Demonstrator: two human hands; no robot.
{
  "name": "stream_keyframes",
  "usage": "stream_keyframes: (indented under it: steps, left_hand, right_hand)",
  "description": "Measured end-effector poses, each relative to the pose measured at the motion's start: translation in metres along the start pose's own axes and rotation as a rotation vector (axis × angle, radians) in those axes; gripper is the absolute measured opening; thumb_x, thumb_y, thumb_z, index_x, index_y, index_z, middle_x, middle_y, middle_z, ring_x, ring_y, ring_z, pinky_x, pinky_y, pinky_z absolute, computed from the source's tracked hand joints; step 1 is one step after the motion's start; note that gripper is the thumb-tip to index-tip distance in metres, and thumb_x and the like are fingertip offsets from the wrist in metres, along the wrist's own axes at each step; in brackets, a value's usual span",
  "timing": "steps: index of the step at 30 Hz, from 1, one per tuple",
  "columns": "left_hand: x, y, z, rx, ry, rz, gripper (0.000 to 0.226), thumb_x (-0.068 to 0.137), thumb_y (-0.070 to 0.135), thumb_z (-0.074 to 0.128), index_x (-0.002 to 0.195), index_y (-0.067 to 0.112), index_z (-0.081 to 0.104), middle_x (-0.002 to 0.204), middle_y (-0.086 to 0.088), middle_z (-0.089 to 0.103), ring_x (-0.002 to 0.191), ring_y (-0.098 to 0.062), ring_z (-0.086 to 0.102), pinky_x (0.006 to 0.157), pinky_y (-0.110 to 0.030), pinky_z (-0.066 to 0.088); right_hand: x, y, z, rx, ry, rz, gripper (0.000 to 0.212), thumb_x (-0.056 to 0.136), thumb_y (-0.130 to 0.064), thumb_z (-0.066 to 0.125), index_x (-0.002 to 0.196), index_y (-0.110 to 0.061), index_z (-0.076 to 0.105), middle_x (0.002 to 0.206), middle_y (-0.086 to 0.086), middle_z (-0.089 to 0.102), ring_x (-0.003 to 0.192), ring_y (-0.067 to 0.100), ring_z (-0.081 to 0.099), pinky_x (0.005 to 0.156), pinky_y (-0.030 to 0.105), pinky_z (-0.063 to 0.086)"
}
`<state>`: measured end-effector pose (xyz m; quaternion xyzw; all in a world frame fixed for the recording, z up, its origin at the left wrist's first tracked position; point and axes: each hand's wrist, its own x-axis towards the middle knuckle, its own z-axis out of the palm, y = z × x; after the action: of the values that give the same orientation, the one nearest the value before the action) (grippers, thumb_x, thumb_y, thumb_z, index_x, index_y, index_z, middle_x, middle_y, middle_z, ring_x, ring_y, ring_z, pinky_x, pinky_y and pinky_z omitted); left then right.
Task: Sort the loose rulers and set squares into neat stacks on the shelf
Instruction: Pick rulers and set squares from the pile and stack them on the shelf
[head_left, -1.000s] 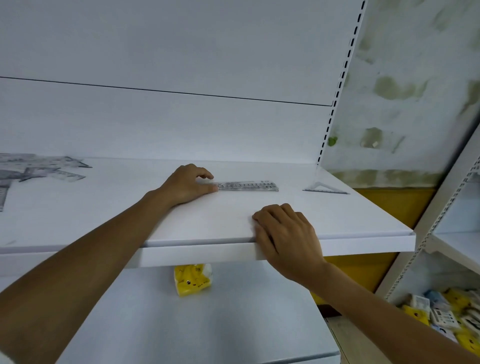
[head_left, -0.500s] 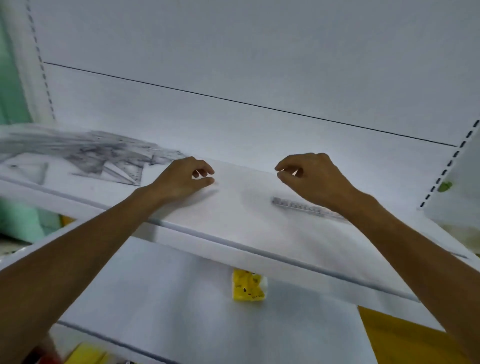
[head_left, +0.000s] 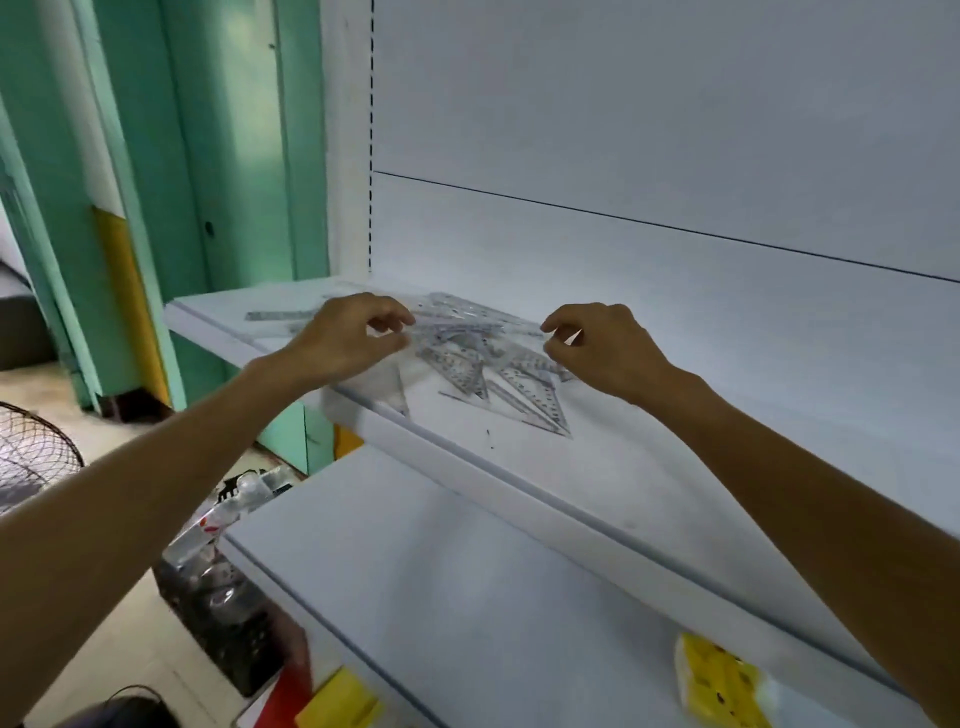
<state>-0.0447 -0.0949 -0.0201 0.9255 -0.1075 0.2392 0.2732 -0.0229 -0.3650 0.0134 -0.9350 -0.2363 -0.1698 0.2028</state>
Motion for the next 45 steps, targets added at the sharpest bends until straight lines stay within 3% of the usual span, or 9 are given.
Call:
stream_keyframes:
  steps: [9,15,18,23,28,32,35,39,45]
  left_hand:
    - [0.053,-0.114,-0.023,0.045,-0.112,0.03,0.031,0.081,0.025,0.068,0.112,0.018,0.064,0.113,-0.001,0.064,0.093,-0.009,0.053,0.077,-0.02,0.036]
    - [0.082,-0.134,-0.015,0.056,-0.224,0.084,0.054,0.072,0.056,0.064,0.115,0.024,0.062,0.108,0.008,0.059,0.093,-0.008,0.051,0.072,-0.02,0.035]
    - [0.086,-0.13,-0.007,0.012,-0.333,0.131,0.071,0.059,0.07,0.058,0.116,0.027,0.06,0.106,0.013,0.055,0.094,-0.007,0.052,0.073,-0.02,0.038]
    - [0.095,-0.133,0.001,0.057,-0.35,0.288,0.038,0.076,0.047,0.067,0.109,0.027,0.066,0.099,0.004,0.062,0.082,-0.006,0.053,0.07,-0.023,0.041]
    - [0.096,-0.135,0.005,0.048,-0.296,0.326,0.035,0.078,0.044,0.066,0.107,0.024,0.068,0.1,0.001,0.065,0.086,-0.011,0.055,0.078,-0.033,0.047]
    - [0.097,-0.132,0.009,0.03,-0.241,0.375,0.031,0.081,0.036,0.066,0.109,0.021,0.067,0.105,0.002,0.063,0.093,-0.01,0.05,0.081,-0.029,0.041]
    - [0.094,-0.127,0.008,0.014,-0.199,0.394,0.021,0.087,0.028,0.061,0.105,0.019,0.068,0.104,0.0,0.065,0.093,-0.013,0.055,0.083,-0.031,0.044]
    - [0.089,-0.123,0.001,0.012,-0.09,0.39,0.017,0.091,0.022,0.055,0.095,0.013,0.069,0.09,-0.003,0.07,0.08,-0.021,0.061,0.075,-0.035,0.048]
    - [0.085,-0.121,-0.008,-0.185,-0.026,0.242,0.016,0.093,0.008,0.048,0.088,0.017,0.059,0.077,0.006,0.065,0.07,-0.004,0.062,0.066,-0.017,0.047]
  right_hand:
    - [0.096,-0.018,0.066,-0.031,-0.108,-0.01,0.023,0.084,-0.019,0.064,0.105,-0.01,0.065,0.103,0.007,0.067,0.087,0.013,0.058,0.087,0.033,0.05]
    - [0.131,-0.028,0.095,-0.06,-0.19,-0.007,0.034,0.083,-0.011,0.063,0.117,-0.009,0.06,0.118,0.01,0.062,0.104,0.018,0.058,0.091,0.026,0.044]
    - [0.137,-0.034,0.105,-0.003,-0.215,-0.021,0.041,0.08,-0.005,0.061,0.121,-0.012,0.059,0.122,0.006,0.06,0.102,0.01,0.054,0.088,0.02,0.041]
    - [0.129,-0.04,0.116,0.049,-0.232,-0.081,0.047,0.08,-0.021,0.064,0.125,-0.018,0.053,0.124,0.0,0.058,0.103,0.011,0.055,0.082,0.021,0.038]
    - [0.115,-0.037,0.117,0.054,-0.219,-0.063,0.065,0.078,-0.041,0.067,0.134,-0.022,0.041,0.133,0.0,0.051,0.11,0.012,0.053,0.091,0.028,0.042]
    - [0.108,-0.036,0.114,0.01,-0.181,-0.033,0.064,0.076,-0.048,0.067,0.13,-0.022,0.045,0.119,-0.003,0.059,0.104,0.011,0.055,0.088,0.025,0.044]
    - [0.103,-0.039,0.115,-0.012,-0.159,-0.04,0.055,0.08,-0.043,0.065,0.127,-0.02,0.048,0.11,-0.001,0.062,0.097,0.015,0.057,0.082,0.024,0.046]
    - [0.097,-0.045,0.115,-0.135,-0.108,-0.115,0.038,0.093,-0.032,0.051,0.126,-0.012,0.047,0.104,0.01,0.065,0.089,0.024,0.058,0.079,0.034,0.049]
    - [0.092,-0.053,0.107,-0.185,0.015,-0.145,0.037,0.095,-0.012,0.041,0.131,-0.007,0.037,0.078,0.014,0.065,0.063,0.027,0.058,0.064,0.042,0.051]
